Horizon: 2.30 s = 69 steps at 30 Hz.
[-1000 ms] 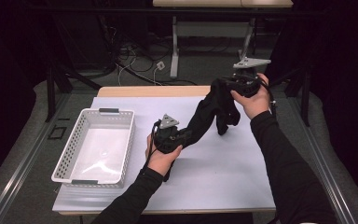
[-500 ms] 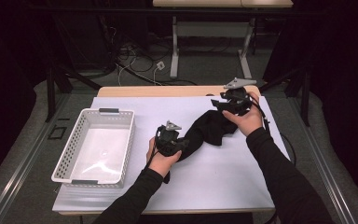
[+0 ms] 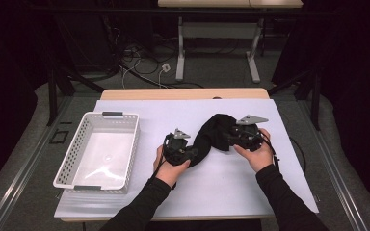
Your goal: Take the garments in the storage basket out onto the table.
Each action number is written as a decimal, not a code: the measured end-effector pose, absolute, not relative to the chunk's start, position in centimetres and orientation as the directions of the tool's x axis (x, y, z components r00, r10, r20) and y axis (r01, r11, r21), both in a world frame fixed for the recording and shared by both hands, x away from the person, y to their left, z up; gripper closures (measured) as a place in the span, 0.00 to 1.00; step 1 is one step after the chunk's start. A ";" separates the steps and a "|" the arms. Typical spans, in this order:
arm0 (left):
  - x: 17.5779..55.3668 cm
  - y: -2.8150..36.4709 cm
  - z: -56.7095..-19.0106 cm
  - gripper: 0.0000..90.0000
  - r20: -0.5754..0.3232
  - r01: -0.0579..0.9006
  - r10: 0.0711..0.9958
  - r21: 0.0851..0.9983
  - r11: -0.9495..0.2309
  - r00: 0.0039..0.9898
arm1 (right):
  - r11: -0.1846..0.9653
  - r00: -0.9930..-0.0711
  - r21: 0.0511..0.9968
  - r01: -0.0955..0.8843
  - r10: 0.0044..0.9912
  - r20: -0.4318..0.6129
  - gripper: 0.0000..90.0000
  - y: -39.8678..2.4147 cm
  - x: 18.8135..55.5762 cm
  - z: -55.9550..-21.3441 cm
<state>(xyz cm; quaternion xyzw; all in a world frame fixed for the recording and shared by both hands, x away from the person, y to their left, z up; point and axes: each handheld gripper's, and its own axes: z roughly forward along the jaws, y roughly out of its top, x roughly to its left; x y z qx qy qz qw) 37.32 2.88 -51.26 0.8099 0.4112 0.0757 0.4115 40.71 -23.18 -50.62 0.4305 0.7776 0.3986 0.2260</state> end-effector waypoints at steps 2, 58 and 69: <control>37.3 2.9 -51.3 0.86 -0.215 0.602 0.729 0.731 -0.322 0.650 | 0.297 -0.510 0.812 0.502 0.860 0.000 0.54 -23.4 40.3 -51.5; 38.1 -0.8 -49.8 0.51 -0.258 0.565 0.646 0.758 -0.326 0.719 | -0.014 -0.198 0.794 0.608 0.966 0.169 0.97 -38.8 34.5 -50.7; 40.2 -5.0 -51.8 0.51 -0.254 0.586 0.629 0.705 -0.399 0.735 | -0.017 -0.239 0.787 0.617 0.949 0.208 0.97 -37.7 34.8 -51.5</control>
